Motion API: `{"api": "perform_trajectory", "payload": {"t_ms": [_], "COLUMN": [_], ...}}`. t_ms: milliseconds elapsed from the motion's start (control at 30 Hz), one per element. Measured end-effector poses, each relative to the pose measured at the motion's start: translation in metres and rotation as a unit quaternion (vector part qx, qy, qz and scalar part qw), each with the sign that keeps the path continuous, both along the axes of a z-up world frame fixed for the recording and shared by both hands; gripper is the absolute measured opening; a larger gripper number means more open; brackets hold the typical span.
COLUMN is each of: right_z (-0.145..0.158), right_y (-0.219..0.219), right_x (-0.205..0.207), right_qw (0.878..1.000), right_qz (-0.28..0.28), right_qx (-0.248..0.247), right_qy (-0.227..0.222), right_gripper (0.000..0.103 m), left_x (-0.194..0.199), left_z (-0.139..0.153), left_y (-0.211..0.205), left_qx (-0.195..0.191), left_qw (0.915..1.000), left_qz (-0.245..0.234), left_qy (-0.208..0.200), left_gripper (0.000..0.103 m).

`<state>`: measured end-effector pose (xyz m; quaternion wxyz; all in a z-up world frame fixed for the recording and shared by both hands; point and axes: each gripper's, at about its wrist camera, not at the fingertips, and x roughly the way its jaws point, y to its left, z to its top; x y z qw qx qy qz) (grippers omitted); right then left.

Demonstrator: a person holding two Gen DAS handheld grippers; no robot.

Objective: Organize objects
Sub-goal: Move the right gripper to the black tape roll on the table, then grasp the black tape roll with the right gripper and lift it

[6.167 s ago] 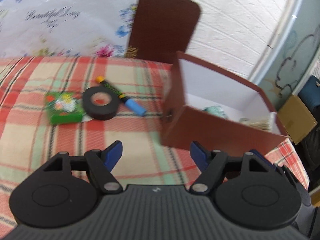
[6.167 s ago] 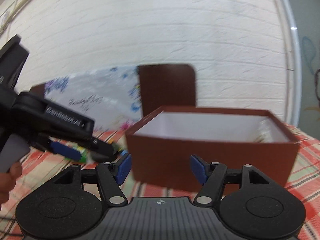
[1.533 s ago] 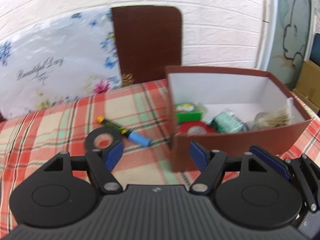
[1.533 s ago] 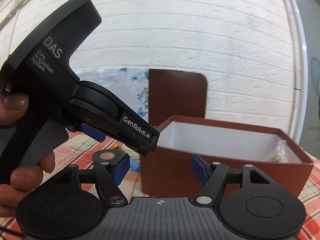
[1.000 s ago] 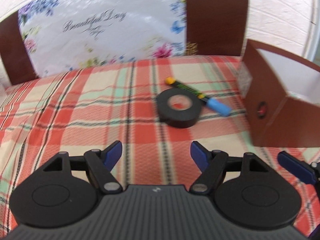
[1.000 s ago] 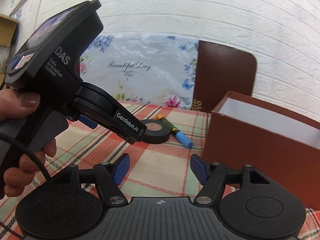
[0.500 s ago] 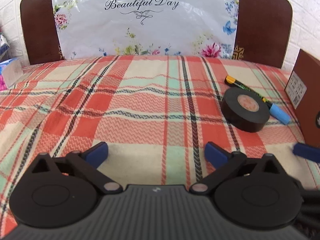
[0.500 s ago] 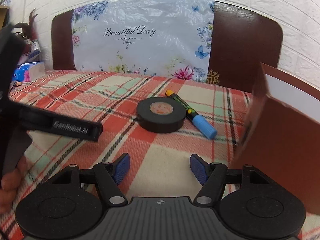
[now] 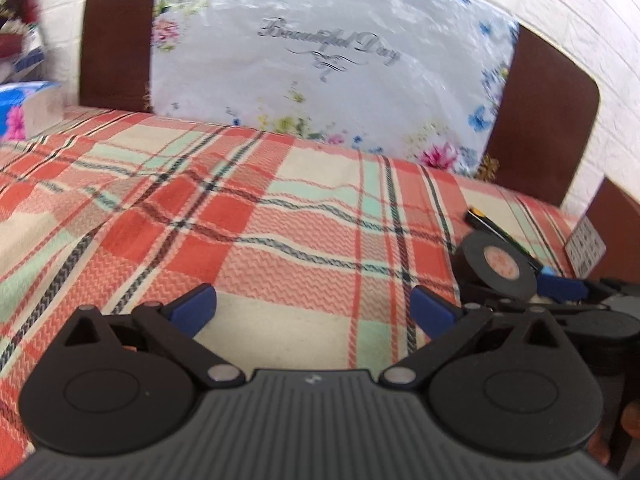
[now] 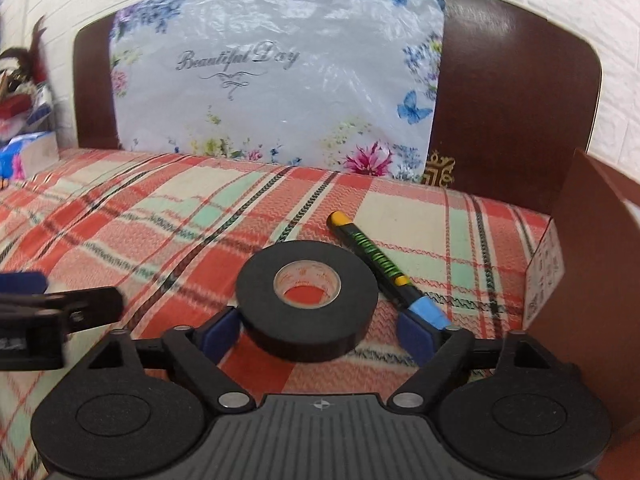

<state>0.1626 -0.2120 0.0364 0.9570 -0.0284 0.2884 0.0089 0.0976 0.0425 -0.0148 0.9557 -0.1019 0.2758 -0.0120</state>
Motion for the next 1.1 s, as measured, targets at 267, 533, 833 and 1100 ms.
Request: {"api": "perform_trajectory", "payload": {"t_ms": [267,533,833,1100], "right_z": [-0.001,-0.002,-0.004,-0.007], "right_y": [0.008,0.004,-0.005,-0.067], "right_x": [0.018,-0.024,-0.126,-0.197], "right_qw": [1.000,1.000,0.999,0.998], "right_qz": [0.016,0.024,0.043,-0.069], "right_qx": [-0.001,0.007,-0.013,0.004], "right_qy": [-0.005,-0.002,0.000,0.003], "right_gripper": [0.076,0.076,0.076,0.076], "left_x": [0.002,0.003,0.003,0.004], "left_z": [-0.001,-0.002,-0.001,0.004], "left_y": [-0.001,-0.001,-0.009,-0.037], "left_qx": [0.003,0.009,0.031,0.106], "left_qw": [1.0000,1.0000,0.9995,0.9930], "left_qz": [0.002,0.002,-0.002,-0.031], "left_qy": [-0.002,0.000,0.008,0.043], "left_gripper": [0.103,0.103,0.103,0.103]}}
